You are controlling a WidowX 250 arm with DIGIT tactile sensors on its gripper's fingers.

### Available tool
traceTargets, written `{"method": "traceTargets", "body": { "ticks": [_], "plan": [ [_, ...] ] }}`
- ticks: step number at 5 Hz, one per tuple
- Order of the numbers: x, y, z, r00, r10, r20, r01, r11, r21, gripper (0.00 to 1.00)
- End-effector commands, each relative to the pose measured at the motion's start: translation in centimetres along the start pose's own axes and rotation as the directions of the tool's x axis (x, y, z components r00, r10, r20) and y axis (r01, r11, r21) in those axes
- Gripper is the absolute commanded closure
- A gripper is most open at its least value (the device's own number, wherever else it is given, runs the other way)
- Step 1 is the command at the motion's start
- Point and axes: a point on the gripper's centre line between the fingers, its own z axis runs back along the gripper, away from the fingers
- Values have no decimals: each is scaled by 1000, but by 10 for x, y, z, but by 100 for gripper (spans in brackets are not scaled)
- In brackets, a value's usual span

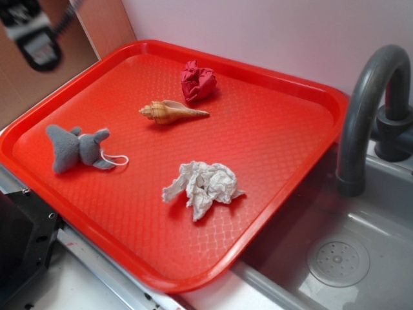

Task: Grab the white paper.

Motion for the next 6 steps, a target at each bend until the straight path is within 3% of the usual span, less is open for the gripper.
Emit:
{"method": "traceTargets", "body": {
  "ticks": [1, 2, 3, 4, 5, 6],
  "plan": [
    [33, -30, -43, 993, -119, 24, 118, 992, 53, 0],
    [49, -42, -73, 997, -45, 57, 44, 999, 15, 0],
    [61, -50, -92, 999, -4, 48, 5, 1000, -10, 0],
    [71, -60, -117, 1000, -5, 12, 6, 998, -55, 0],
    [73, -66, -139, 998, -28, -50, 25, 999, -48, 0],
    [73, -73, -162, 994, -63, -93, 50, 989, -136, 0]
  ]
}}
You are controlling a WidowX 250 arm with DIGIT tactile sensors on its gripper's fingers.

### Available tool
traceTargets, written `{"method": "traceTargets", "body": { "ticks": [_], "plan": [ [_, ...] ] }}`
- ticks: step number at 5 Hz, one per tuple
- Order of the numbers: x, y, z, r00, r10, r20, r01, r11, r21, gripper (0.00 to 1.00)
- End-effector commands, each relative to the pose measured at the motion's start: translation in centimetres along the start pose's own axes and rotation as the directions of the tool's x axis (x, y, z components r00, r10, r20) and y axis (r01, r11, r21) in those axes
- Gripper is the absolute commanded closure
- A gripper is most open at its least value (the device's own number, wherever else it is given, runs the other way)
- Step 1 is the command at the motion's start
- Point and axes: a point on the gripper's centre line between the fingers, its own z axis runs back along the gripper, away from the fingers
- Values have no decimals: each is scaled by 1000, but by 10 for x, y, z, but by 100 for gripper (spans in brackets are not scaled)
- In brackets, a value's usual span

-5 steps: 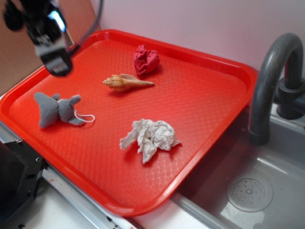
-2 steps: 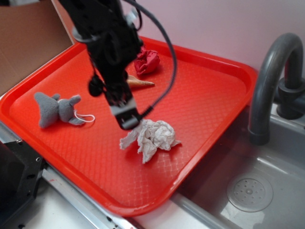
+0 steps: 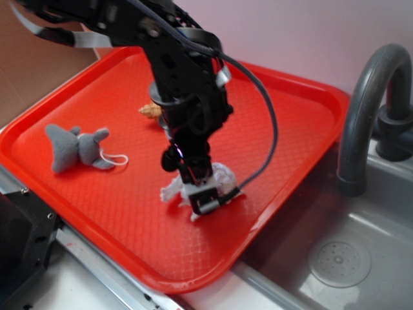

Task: Grab the white paper.

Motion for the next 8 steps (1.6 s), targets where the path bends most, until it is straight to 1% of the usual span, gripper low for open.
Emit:
{"method": "traceTargets", "body": {
  "ticks": [1, 2, 3, 4, 5, 6, 7, 8],
  "plan": [
    [12, -9, -25, 1000, -22, -20, 19, 994, -106, 0],
    [9, -10, -25, 1000, -16, -8, 15, 994, -107, 100],
    [5, -7, -19, 1000, 1, 3, -1, 995, -96, 100],
    [4, 14, 9, 996, 72, 53, -69, 996, -58, 100],
    [3, 44, 52, 983, 175, 60, -172, 983, -57, 100],
    [-9, 84, 99, 933, 357, 39, -354, 932, -77, 100],
    [-37, 115, 145, 840, 541, 53, -536, 840, -79, 100],
    [-64, 130, 170, 768, 634, 90, -628, 773, -87, 100]
  ]
}}
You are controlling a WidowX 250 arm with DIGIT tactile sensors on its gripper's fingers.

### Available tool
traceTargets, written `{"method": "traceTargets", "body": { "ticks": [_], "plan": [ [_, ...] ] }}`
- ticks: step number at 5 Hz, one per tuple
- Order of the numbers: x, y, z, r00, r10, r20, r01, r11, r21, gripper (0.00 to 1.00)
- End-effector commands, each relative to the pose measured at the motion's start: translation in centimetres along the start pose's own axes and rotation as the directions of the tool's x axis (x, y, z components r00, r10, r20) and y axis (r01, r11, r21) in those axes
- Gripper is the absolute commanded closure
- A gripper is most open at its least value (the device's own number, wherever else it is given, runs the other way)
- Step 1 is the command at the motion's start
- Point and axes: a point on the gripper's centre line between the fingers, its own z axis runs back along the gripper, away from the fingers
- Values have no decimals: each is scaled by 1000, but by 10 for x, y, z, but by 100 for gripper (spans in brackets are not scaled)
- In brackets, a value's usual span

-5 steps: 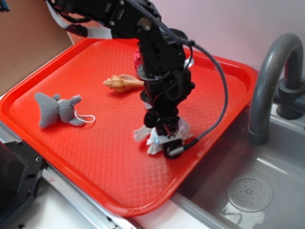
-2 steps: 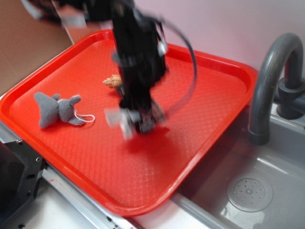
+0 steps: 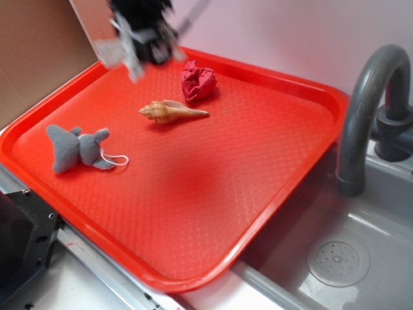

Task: Grab the white paper.

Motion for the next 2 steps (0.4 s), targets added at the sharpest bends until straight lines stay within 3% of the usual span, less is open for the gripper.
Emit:
{"method": "traceTargets", "body": {
  "ticks": [1, 2],
  "plan": [
    [-19, 36, 46, 976, 195, 99, -190, 980, -52, 100],
    [-12, 35, 37, 989, 124, 82, -124, 992, -4, 100]
  ]
}}
